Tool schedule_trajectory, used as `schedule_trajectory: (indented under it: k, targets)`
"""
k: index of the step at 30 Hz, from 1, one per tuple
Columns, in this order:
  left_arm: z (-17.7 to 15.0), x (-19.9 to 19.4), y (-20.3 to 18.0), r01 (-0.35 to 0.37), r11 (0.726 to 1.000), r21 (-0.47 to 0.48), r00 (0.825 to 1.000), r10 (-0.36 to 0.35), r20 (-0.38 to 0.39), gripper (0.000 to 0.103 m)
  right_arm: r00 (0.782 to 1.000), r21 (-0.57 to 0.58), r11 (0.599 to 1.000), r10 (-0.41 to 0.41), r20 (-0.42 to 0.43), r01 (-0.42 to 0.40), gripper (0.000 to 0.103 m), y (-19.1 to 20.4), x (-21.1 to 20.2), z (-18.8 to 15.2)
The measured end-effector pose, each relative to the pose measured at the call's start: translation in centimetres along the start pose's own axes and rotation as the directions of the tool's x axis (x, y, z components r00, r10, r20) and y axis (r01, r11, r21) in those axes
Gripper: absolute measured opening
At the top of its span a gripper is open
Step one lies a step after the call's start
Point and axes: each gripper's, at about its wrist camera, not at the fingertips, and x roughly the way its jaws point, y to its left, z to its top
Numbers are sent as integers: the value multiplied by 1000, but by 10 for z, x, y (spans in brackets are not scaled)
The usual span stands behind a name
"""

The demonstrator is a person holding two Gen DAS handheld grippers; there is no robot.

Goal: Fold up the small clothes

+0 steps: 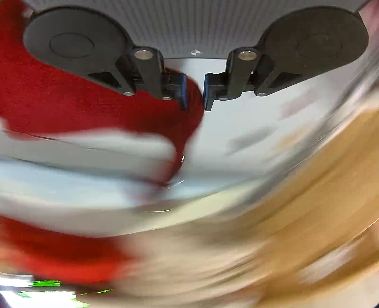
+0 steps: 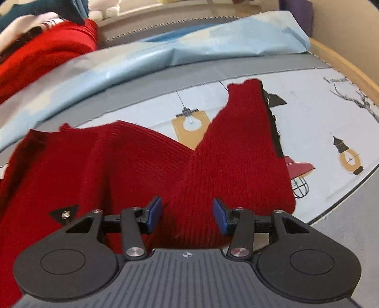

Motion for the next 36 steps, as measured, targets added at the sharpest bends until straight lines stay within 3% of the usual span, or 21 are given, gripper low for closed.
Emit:
schedule_trajectory:
  k: [2,3,5,6,8,9,12,13,16,18,19,22,23,24,26,29,31,34,36]
  targets:
    - [8,-19,45,39,998,-57,997,-35,74,12,999,-48,998,-38,-12,37,51,6,10,-2]
    - [8,-40,49,70,997,-26,990,-66,127,20,998,-78,995,-54,-10,53,50,9,13,-4]
    - [2,-74,46,165,986,9,976,-164,145,34,996,-135,987,-83,13,84,47,15,16,-7]
    - [-3,-89,43,236,972,-2,963,-233,138,35,995,-162,982,-98,29,101,34,17,16,-8]
    - [-20,-115,34,378,925,-18,920,-374,113,38,991,-178,976,-117,70,128,7,15,11,-10]
    - [-31,-125,22,433,902,-8,898,-430,96,39,979,-116,977,-163,123,177,6,7,2,-8]
    - [-61,-139,-15,490,870,58,870,-492,24,39,952,158,960,-256,169,230,6,-36,-30,-8]
    - [-68,-142,-31,507,855,110,860,-510,-3,39,944,201,945,-291,158,258,6,-49,-37,-15]
    - [-79,-156,-60,517,835,189,847,-531,24,39,958,207,943,-280,70,260,5,-77,-36,-38]
    - [-79,-158,-71,519,823,232,840,-541,42,39,940,314,891,-340,-14,327,5,-102,-36,-48]
    - [-81,-159,-76,514,822,245,841,-540,45,39,945,375,874,-325,-21,309,6,-113,-37,-53]
    - [-89,-152,-83,514,819,256,845,-534,11,39,964,465,866,-250,87,182,9,-137,-43,-53]
    - [-91,-149,-86,512,821,255,849,-529,-2,39,970,490,865,-198,141,105,15,-143,-44,-47]
    - [-92,-147,-85,508,824,252,853,-523,-11,39,975,520,854,-124,183,11,32,-151,-42,-43]
    - [-94,-143,-85,503,829,246,858,-513,-27,39,969,588,794,3,246,-151,44,-167,-35,-33]
    - [-95,-147,-80,500,829,252,860,-510,-29,39,961,682,688,89,260,-248,46,-187,-11,-22]
    - [-95,-148,-81,500,824,267,858,-513,-23,39,960,726,632,114,257,-270,46,-196,5,-16]
    - [-96,-146,-84,505,818,276,855,-518,-31,39,960,746,611,96,263,-265,45,-200,21,-11]
    - [-96,-141,-86,509,816,273,855,-517,-48,39,957,736,621,85,276,-268,23,-202,23,-5]
